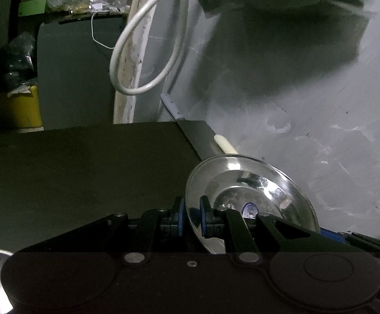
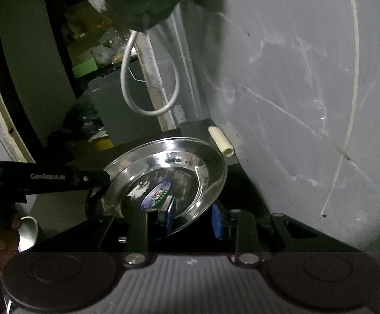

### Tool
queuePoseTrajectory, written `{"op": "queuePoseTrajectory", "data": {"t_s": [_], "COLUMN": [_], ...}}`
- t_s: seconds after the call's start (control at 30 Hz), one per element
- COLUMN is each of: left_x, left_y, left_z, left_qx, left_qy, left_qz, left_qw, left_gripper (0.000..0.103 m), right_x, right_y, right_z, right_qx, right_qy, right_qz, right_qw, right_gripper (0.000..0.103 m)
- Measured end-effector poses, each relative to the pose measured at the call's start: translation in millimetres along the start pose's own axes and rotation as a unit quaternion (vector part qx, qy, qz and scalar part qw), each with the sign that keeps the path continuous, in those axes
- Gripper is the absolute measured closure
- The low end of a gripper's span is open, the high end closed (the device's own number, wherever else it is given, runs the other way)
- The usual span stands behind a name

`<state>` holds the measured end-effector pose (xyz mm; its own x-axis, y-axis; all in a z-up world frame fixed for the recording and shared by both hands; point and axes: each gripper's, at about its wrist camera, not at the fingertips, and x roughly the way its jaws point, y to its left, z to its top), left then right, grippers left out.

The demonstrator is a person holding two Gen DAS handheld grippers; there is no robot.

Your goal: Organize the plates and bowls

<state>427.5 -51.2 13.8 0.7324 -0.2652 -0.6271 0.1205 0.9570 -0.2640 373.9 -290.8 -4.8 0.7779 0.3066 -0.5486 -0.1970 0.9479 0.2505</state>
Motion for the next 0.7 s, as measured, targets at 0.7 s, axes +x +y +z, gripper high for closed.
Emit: {"op": "queuePoseTrajectory", "data": {"t_s": [0.7], "left_x": [-121.1], "left_y": [31.5], "left_z": [-51.0], "left_qx": [-0.036], "left_qy": [-0.039], "left_qz": [0.019], "left_qw": [0.9984], "left_gripper": [0.091], "right_x": [-71.2], "right_y": [67.4], "right_z": [-28.7], "right_qx": [-0.037], "right_qy": [-0.006], "right_qz": [0.043], "right_qw": [0.998], "right_gripper": [0.070]}}
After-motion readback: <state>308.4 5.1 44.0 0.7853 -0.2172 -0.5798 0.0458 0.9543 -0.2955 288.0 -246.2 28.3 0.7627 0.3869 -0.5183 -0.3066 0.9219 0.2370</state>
